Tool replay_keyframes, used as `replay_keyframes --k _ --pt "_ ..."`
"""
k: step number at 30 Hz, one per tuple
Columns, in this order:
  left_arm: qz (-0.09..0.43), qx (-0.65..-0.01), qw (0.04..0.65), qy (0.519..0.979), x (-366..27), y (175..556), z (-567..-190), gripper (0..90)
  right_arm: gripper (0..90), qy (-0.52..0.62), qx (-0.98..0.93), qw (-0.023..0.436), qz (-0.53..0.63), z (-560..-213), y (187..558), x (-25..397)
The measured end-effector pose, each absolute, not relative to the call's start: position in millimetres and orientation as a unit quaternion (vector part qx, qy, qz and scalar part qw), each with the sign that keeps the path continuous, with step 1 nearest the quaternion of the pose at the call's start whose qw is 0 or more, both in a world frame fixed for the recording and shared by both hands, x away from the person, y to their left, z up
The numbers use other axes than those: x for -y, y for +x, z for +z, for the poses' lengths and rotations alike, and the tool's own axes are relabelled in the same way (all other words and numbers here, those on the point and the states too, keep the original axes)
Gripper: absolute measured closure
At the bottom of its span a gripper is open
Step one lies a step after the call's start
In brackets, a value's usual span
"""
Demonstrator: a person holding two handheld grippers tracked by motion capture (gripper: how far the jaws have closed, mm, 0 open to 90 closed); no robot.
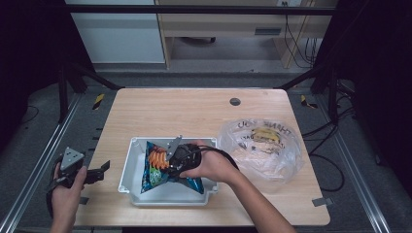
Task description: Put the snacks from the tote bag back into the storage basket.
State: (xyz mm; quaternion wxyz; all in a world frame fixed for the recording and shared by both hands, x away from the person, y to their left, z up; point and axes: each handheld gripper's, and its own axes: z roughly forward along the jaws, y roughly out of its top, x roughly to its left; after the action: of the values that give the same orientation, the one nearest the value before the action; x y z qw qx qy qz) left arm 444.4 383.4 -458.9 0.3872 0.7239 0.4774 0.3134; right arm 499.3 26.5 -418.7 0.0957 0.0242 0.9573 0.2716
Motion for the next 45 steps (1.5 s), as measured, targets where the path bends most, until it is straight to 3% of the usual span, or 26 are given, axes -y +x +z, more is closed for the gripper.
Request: replay_keyframes --k 33,45 --pt "0.312 -0.478 0.389 0.723 -383 444 -459 2.1 38.9 0.033 -0.959 0.088 0.268 -428 503 -26" --pt "0.311 -0.478 0.388 0.724 -383 444 -459 2.1 23.2 0.042 -0.954 0.093 0.283 -428 504 -23"
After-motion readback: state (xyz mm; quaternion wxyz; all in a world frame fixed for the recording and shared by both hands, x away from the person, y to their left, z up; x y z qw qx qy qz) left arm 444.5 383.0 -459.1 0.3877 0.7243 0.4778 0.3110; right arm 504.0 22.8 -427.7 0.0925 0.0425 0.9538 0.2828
